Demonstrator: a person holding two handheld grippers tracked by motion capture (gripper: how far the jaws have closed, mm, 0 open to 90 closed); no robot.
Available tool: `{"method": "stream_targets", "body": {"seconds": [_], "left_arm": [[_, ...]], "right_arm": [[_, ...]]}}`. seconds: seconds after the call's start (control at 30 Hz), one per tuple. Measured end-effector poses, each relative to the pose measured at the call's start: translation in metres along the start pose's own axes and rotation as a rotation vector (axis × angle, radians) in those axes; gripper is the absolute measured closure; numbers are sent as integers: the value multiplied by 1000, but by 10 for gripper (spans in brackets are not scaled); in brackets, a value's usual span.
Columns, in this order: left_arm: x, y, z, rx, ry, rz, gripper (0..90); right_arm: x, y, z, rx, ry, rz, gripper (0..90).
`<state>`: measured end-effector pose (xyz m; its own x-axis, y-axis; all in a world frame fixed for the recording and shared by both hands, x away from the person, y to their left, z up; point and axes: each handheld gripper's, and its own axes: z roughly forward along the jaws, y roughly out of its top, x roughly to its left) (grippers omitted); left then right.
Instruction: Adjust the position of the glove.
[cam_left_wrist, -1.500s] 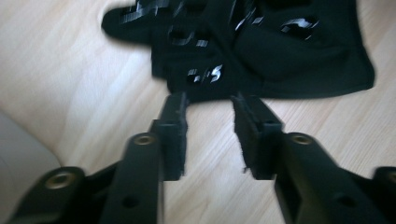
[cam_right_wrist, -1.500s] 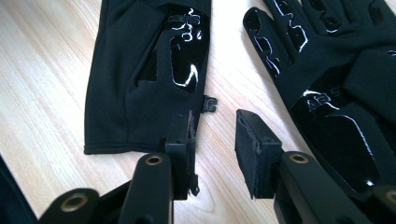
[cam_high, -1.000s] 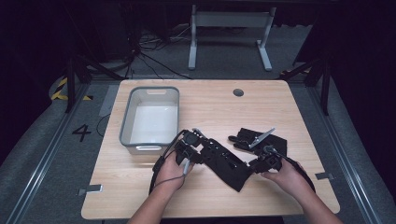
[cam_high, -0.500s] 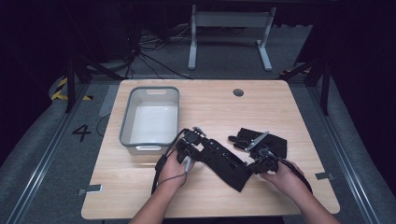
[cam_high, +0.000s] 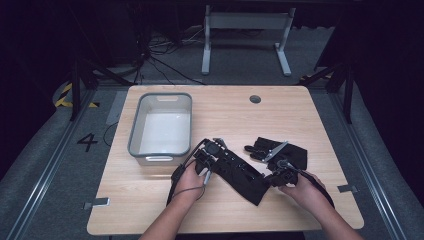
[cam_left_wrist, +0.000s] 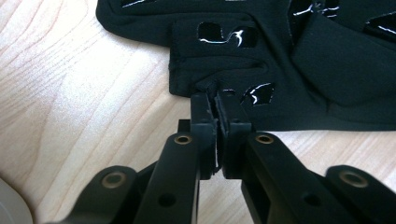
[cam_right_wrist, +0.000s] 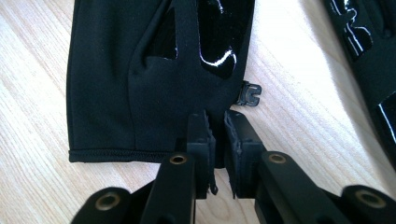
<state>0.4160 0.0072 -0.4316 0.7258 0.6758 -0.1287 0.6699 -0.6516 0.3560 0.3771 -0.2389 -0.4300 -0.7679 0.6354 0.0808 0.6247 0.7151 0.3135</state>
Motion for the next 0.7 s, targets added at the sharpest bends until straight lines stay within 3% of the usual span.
{"method": "stream_targets", "body": {"seconds": [0.1, 0.3, 0.47, 0.57, 0.63, 0.7], "left_arm": [[-4, -2, -7, -7, -18, 17, 881], [-12, -7, -25, -38, -32, 38, 884], [-30, -14, -44, -68, -34, 78, 884], [-51, -19, -58, -74, -37, 130, 884], [-56, -20, -60, -76, -45, 137, 883], [-69, -21, -62, -57, -80, 169, 883]], "right_arm": [[2, 0, -2, -2, -30, -18, 857], [-1, -2, -8, -27, -26, -6, 865], [2, -4, -24, -80, -63, -24, 867], [4, -7, -40, -120, -93, -36, 867], [3, -8, -43, -124, -101, -40, 867], [2, -9, -48, -127, -109, -41, 867]]}}
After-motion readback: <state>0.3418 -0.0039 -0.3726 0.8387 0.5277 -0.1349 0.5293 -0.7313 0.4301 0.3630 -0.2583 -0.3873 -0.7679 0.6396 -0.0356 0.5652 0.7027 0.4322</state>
